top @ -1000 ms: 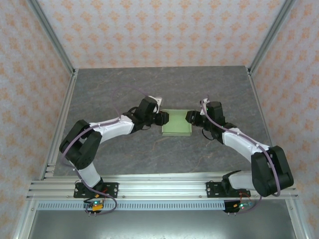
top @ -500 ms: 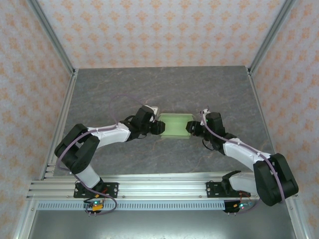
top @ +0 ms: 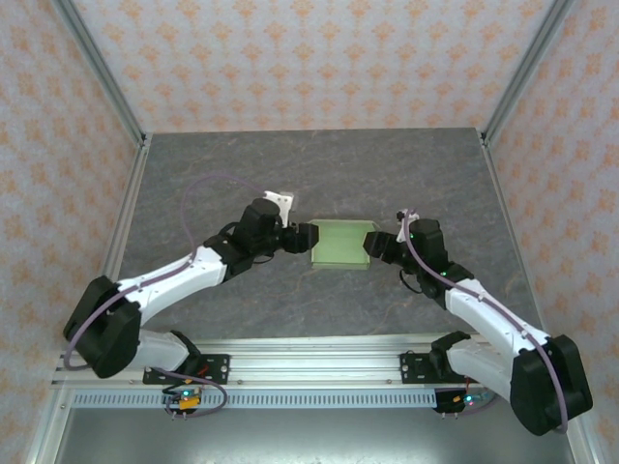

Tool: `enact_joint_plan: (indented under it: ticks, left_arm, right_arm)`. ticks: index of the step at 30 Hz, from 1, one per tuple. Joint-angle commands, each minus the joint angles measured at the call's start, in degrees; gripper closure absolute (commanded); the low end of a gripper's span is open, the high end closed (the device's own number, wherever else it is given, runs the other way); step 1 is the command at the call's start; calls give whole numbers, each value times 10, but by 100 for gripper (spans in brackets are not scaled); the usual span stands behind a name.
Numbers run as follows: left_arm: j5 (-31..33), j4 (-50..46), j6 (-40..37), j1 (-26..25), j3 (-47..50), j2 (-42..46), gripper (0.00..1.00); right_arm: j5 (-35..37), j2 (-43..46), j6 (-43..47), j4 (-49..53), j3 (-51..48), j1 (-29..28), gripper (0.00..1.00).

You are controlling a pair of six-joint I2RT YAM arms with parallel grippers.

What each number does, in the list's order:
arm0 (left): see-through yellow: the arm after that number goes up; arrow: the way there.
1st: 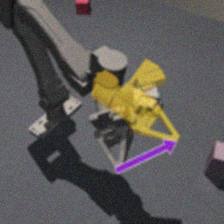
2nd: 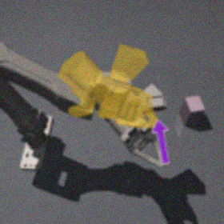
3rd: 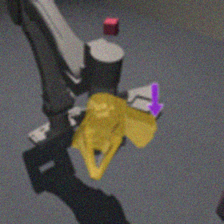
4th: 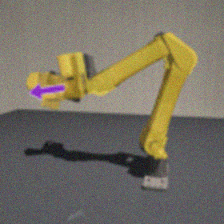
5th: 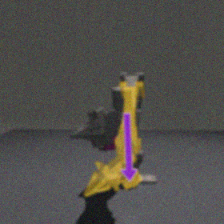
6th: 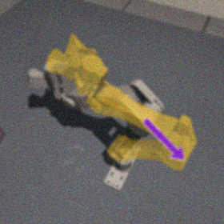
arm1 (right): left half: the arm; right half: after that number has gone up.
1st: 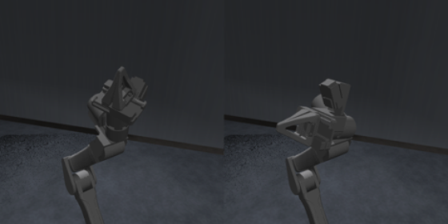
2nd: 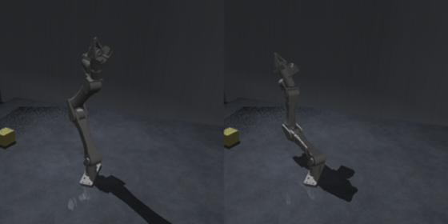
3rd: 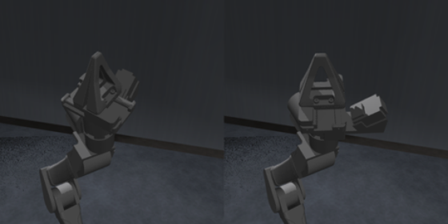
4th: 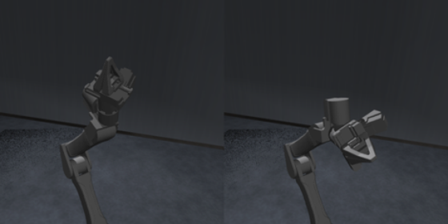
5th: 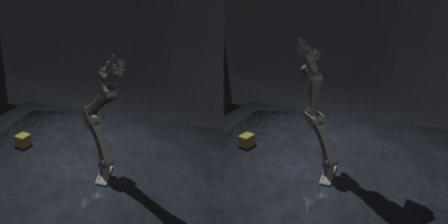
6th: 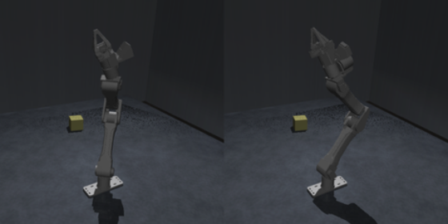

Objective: Fold the paper box

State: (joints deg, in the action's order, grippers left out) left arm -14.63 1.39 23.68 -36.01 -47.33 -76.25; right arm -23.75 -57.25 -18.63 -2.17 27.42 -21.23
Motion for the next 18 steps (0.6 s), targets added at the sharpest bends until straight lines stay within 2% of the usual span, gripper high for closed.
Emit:
enact_joint_plan:
  ticks: [1,7,13,18]
  left_arm:
    - [51,-42,-35,-3,2,17,23]
    - [27,-42,-51,-3,-48,-51,30]
    - [-23,3,-34,-4,-48,-84,33]
    - [-23,4,-44,-4,-60,-103,33]
  right_arm:
    - [17,-8,41,29,25,-2,40]
    - [11,-68,40,11,58,-2,45]
    - [-11,-102,52,6,79,-1,49]
    - [-11,-125,74,23,97,-2,49]
